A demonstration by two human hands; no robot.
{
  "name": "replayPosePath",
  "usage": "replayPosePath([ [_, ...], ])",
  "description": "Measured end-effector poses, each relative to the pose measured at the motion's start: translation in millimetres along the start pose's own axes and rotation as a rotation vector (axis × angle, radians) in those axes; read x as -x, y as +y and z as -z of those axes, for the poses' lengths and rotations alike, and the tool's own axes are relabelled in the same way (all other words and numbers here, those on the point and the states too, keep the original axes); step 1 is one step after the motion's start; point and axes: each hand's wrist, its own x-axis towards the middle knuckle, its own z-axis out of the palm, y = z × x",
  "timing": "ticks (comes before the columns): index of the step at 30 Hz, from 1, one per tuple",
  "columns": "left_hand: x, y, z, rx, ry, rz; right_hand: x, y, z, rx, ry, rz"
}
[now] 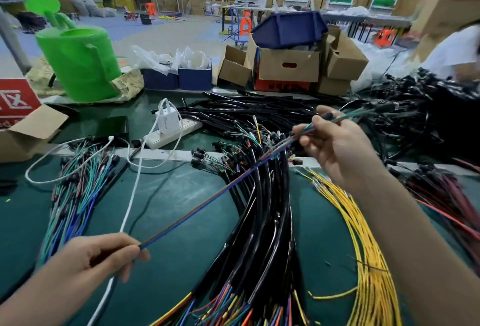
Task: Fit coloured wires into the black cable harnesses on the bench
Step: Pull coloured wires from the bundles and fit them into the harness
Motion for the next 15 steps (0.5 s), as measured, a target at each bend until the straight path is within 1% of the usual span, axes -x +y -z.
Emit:
replayPosePath([
  [1,-6.2,8.1,-7.5,0.087,-0.079,-0.011,-12.4,-10.7,1.9,-0.01,-0.009,0.026],
  [3,-22.7,34.3,-32.4,0.342,-0.241,-0.012,-38.8,-30.5,6.1,-0.075,-0.062,0.053],
  [4,-31.9,50.2,-49.2,0.478,-0.291,-0.001,-50.5,-37.6,9.2,-0.072,-0.084,0.026],
  [5,-41.0,66.5,-67.3,0.627,-0.309,0.033,-59.6,-41.5,14.7,0.02,-0.071,-0.032],
  [6,-50.0,81.4,-85.1,0.798,-0.309,0.092,-65.7,-41.3,23.5,0.217,-0.026,-0.113],
  [7,-58.3,93.9,-101.1,0.964,-0.31,0.159,-68.9,-36.8,36.6,0.533,0.033,-0.187],
  [8,-66.2,103.6,-115.2,1.094,-0.315,0.217,-68.4,-29.1,52.9,0.925,0.085,-0.246],
  [9,-73.3,110.5,-126.7,1.178,-0.314,0.259,-64.6,-19.4,69.4,1.279,0.107,-0.296],
  [10,-78.8,114.4,-135.5,1.23,-0.309,0.289,-57.1,-8.3,83.5,1.522,0.093,-0.36],
  [11,-83.6,115.5,-142.6,1.26,-0.296,0.319,-47.7,3.1,95.0,1.617,0.062,-0.448],
  [12,-87.1,113.7,-148.1,1.284,-0.281,0.349,-38.7,13.8,104.9,1.599,0.039,-0.537],
  [13,-88.2,109.7,-152.0,1.31,-0.275,0.37,-30.1,22.7,114.5,1.559,0.042,-0.586],
  [14,-88.8,104.8,-154.4,1.341,-0.279,0.386,-22.8,27.2,121.6,1.56,0.082,-0.565],
  [15,-88.9,101.0,-155.9,1.38,-0.292,0.398,-18.1,28.8,129.2,1.595,0.145,-0.495],
])
